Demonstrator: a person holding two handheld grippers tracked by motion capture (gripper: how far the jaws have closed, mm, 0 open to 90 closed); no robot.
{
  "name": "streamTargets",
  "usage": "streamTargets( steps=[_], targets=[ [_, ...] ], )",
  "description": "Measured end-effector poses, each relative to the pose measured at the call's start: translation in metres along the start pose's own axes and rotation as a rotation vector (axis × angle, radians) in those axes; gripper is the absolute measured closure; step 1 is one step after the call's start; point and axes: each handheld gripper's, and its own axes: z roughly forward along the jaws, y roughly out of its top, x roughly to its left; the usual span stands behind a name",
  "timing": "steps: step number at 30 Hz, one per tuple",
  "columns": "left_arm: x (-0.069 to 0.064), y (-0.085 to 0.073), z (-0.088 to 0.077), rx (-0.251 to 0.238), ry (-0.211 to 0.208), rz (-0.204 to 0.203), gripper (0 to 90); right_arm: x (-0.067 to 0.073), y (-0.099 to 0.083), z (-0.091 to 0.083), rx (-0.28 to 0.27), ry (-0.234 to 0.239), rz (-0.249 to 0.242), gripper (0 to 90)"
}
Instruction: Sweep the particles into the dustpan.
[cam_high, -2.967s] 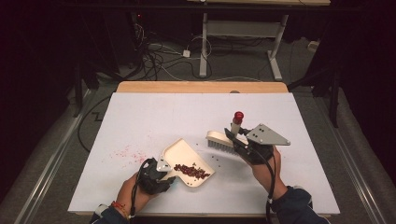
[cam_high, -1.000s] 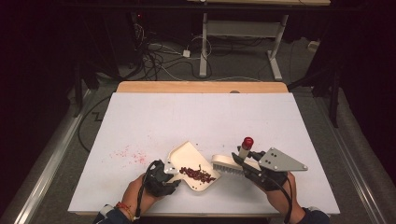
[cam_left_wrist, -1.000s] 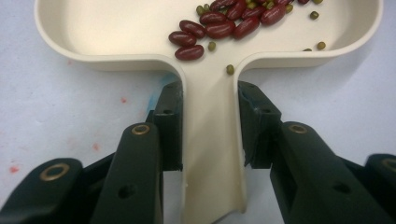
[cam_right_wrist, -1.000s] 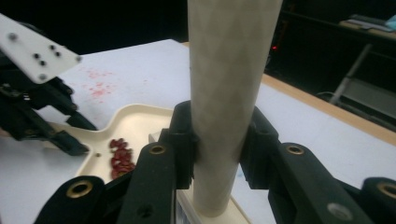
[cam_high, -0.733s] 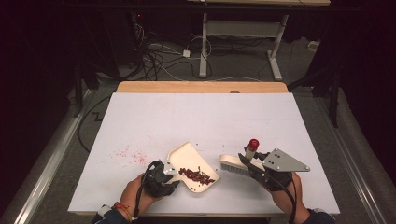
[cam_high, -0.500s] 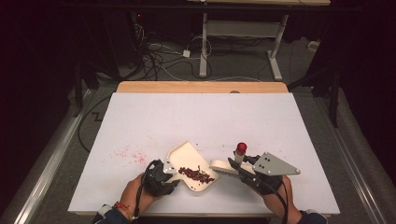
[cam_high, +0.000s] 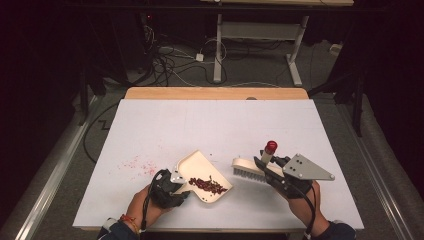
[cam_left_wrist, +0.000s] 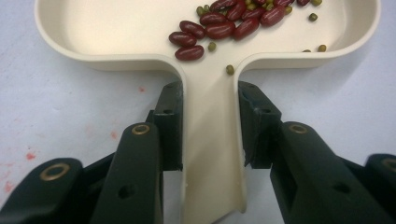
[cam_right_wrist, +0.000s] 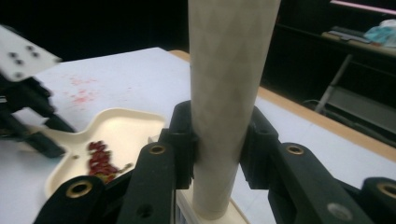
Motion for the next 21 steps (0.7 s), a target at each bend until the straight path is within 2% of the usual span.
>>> streamTargets(
  steps=[1,3,6,7,8,9,10,14,21],
  targets=[
    [0.001,0.0,0.0,-0.001,0.0,-0.007,63.1,0.0,0.0,0.0,0.0,0.0,0.0,70.2],
    [0.004,-0.002,0.0,0.0,-0.009,-0.015,63.1,-0.01,-0.001,0.012,-0.012,-0.006,0.009,70.2],
    [0.008,-0.003,0.0,0.001,-0.013,-0.026,63.1,-0.015,0.001,0.021,-0.01,-0.02,0.02,70.3],
    [0.009,-0.003,0.0,0.001,-0.01,-0.03,63.1,-0.021,0.004,0.031,-0.022,-0.033,0.024,70.3],
    [0.009,-0.003,0.0,0.002,-0.011,-0.032,63.1,-0.021,0.004,0.031,-0.022,-0.033,0.024,70.3],
    [0.011,-0.004,0.0,0.001,-0.012,-0.035,63.1,-0.024,0.007,0.043,-0.023,-0.045,0.025,70.3],
    [0.012,-0.004,0.0,0.0,-0.012,-0.04,63.1,-0.024,0.007,0.043,-0.023,-0.045,0.025,70.3],
    [0.016,-0.005,-0.001,-0.005,-0.015,-0.048,63.1,-0.025,0.011,0.069,-0.032,-0.069,0.022,70.3],
    [0.021,-0.006,0.0,-0.023,-0.012,-0.068,63.1,-0.013,0.011,0.104,-0.029,-0.1,-0.005,70.2]
  ],
)
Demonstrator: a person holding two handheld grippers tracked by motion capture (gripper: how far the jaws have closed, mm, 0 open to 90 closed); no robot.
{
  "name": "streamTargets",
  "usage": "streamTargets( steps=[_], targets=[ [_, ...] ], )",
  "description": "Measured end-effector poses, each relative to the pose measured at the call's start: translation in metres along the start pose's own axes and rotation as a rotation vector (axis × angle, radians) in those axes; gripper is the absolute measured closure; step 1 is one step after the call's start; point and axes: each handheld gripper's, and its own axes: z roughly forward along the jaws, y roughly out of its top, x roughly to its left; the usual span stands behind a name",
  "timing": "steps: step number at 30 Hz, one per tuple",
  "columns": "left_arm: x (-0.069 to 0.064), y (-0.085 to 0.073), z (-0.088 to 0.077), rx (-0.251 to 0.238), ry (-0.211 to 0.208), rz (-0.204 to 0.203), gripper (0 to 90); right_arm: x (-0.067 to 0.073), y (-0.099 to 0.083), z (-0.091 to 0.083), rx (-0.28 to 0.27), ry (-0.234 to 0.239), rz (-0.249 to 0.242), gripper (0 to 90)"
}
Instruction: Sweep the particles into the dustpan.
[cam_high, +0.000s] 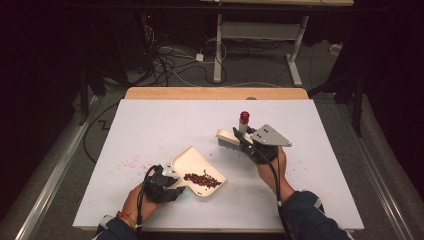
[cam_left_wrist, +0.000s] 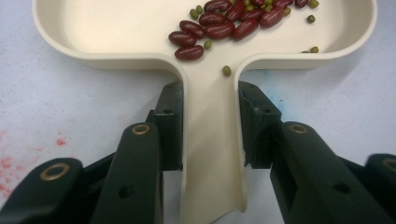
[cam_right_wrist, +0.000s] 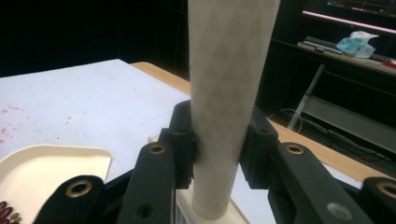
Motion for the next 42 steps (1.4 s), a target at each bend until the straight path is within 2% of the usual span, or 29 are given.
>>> streamTargets(
  steps=[2,6,14,16,18,19,22,24,26,28,31,33,34,36,38,42],
  targets=[
    [0.0,0.0,0.0,0.003,0.001,0.003,63.1,0.004,-0.001,0.005,-0.001,-0.008,0.0,70.2],
    [-0.001,0.0,0.0,0.004,0.007,0.002,63.1,0.012,-0.004,0.012,0.017,0.008,0.002,70.3],
    [-0.002,0.001,0.0,0.002,0.016,-0.003,63.1,0.034,-0.003,0.005,0.016,0.077,-0.02,70.2],
    [-0.002,0.001,0.0,-0.001,0.021,-0.005,63.1,0.045,-0.002,0.0,0.016,0.12,-0.04,70.1],
    [-0.001,0.001,0.0,0.0,0.022,-0.005,63.1,0.048,-0.001,-0.001,0.016,0.133,-0.037,70.1],
    [-0.001,0.001,0.0,0.001,0.022,-0.005,63.1,0.053,-0.001,-0.004,0.016,0.162,-0.036,70.1],
    [-0.001,0.001,0.0,0.0,0.022,-0.005,63.1,0.065,0.003,-0.013,0.02,0.208,-0.052,70.2],
    [-0.001,0.001,0.0,0.001,0.025,-0.001,63.1,0.07,0.006,-0.019,0.012,0.245,-0.046,70.2],
    [0.0,0.001,0.0,0.0,0.025,-0.004,63.1,0.072,0.011,-0.024,-0.002,0.256,-0.047,70.2],
    [0.0,0.001,0.0,0.0,0.027,-0.004,63.1,0.072,0.014,-0.028,-0.02,0.246,-0.05,70.2],
    [0.0,0.0,-0.001,-0.001,0.028,-0.007,63.1,0.063,0.019,-0.032,-0.044,0.221,-0.031,70.2],
    [0.001,0.0,-0.002,0.0,0.027,-0.009,63.2,0.052,0.018,-0.032,-0.051,0.162,-0.031,70.2],
    [0.001,0.0,-0.002,0.004,0.026,-0.01,63.2,0.052,0.018,-0.032,-0.051,0.162,-0.031,70.2],
    [0.002,-0.001,-0.005,0.006,0.025,-0.008,63.2,0.047,0.014,-0.028,-0.045,0.106,-0.058,70.2],
    [0.003,-0.001,-0.006,0.01,0.021,-0.009,63.2,0.043,0.009,-0.024,-0.036,0.076,-0.071,70.2],
    [0.006,-0.004,-0.008,0.02,0.017,-0.006,63.2,0.04,0.001,-0.016,-0.001,0.062,-0.071,70.2]
  ],
)
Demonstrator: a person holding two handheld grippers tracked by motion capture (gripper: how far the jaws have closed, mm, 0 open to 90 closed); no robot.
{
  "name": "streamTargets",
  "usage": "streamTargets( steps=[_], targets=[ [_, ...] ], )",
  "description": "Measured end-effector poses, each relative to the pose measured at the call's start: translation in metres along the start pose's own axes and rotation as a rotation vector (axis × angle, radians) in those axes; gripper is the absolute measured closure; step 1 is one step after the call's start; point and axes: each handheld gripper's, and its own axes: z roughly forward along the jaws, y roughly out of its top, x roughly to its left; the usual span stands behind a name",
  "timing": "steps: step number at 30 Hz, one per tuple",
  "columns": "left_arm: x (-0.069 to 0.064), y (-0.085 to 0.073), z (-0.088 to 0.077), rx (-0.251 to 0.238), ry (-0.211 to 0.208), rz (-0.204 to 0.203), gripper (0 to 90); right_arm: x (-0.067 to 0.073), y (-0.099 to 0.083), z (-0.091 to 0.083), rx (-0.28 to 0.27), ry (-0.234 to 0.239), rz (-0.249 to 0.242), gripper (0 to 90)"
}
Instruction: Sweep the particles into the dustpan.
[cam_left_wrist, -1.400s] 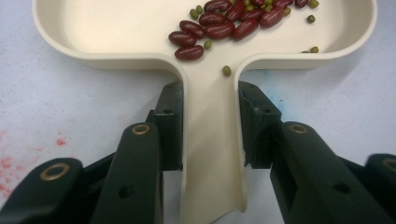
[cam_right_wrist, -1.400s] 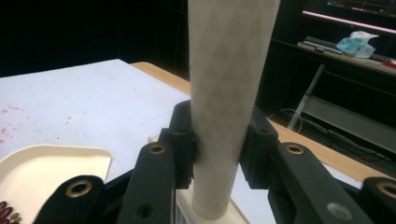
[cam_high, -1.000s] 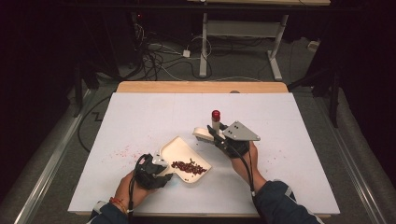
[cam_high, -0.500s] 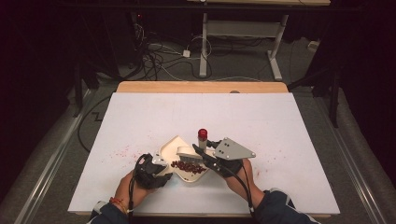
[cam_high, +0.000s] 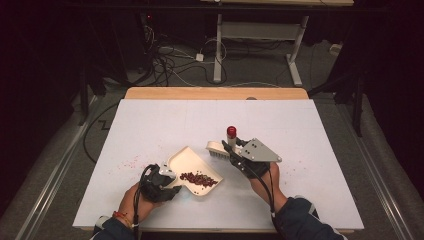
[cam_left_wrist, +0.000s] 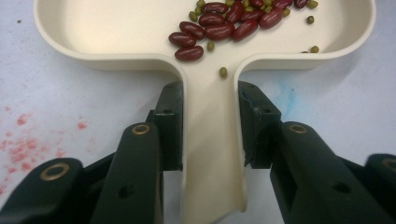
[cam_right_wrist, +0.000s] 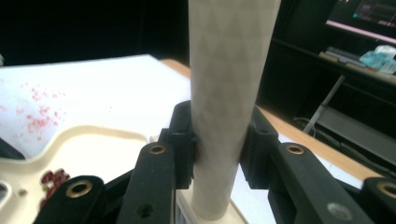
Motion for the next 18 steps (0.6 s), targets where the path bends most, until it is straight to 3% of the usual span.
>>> streamTargets(
  steps=[8,12,18],
  targets=[
    [0.003,-0.004,0.001,0.005,0.0,-0.012,63.1,0.006,-0.004,0.003,0.017,0.043,0.009,70.2],
    [0.002,-0.003,0.001,-0.003,0.006,-0.02,63.1,0.015,-0.003,0.003,-0.001,0.059,0.015,70.2],
    [-0.004,-0.003,0.003,-0.017,0.028,-0.041,63.1,0.035,0.003,0.0,-0.019,0.119,0.012,70.2]
  ],
)
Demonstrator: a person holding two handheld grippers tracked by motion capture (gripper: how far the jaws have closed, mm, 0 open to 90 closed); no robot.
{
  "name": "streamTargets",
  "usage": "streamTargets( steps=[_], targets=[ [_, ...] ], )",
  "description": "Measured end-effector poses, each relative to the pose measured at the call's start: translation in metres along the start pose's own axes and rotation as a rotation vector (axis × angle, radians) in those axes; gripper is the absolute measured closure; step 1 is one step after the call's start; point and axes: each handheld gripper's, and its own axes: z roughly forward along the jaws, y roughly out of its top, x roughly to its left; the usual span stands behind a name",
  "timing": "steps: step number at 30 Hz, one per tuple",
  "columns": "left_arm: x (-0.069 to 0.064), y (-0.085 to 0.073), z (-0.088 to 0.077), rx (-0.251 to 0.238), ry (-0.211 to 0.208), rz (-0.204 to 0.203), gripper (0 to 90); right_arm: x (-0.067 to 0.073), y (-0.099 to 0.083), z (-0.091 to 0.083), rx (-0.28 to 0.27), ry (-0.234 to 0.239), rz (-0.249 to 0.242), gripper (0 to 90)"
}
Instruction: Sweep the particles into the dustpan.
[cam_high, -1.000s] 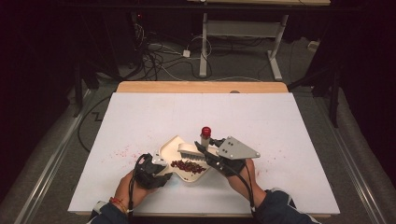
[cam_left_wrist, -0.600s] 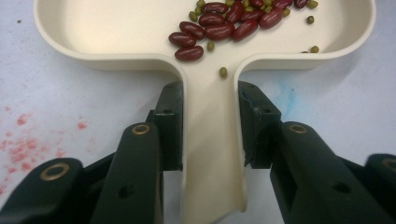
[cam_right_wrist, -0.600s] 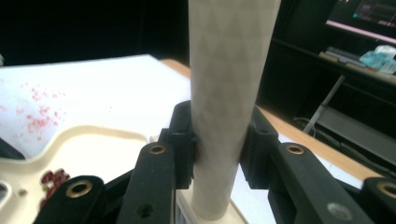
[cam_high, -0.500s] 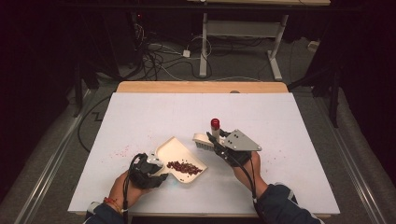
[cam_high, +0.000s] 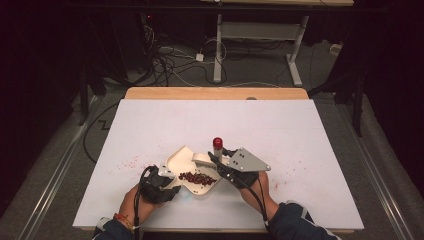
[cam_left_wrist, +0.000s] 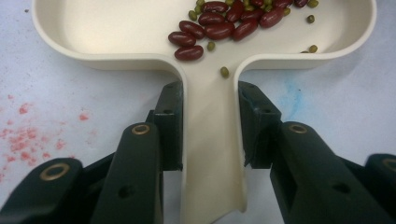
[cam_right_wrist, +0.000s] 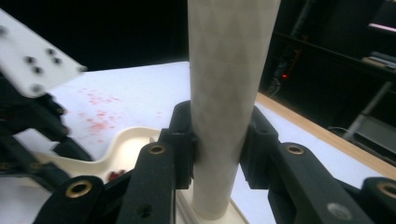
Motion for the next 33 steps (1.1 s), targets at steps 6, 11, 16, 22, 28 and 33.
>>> streamTargets(
  steps=[6,11,16,22,28,33],
  targets=[
    [-0.004,-0.001,0.001,-0.01,0.016,-0.011,63.1,0.017,0.004,0.001,0.002,0.054,-0.012,70.2],
    [-0.003,0.0,0.001,-0.012,0.015,-0.014,63.1,0.022,0.007,-0.001,0.013,0.082,0.005,70.2],
    [-0.001,0.001,0.002,-0.015,0.012,-0.016,63.1,0.025,0.009,-0.004,0.029,0.1,0.014,70.1],
    [0.001,0.003,0.003,-0.014,0.006,-0.011,63.1,0.024,0.012,-0.007,0.031,0.105,0.023,70.2],
    [0.001,0.003,0.002,-0.013,0.009,-0.002,63.1,0.015,0.015,-0.008,0.003,0.073,0.022,70.2],
    [0.001,0.002,0.002,-0.015,0.006,-0.01,63.1,0.008,0.017,-0.001,-0.02,0.052,-0.006,70.2]
  ],
)
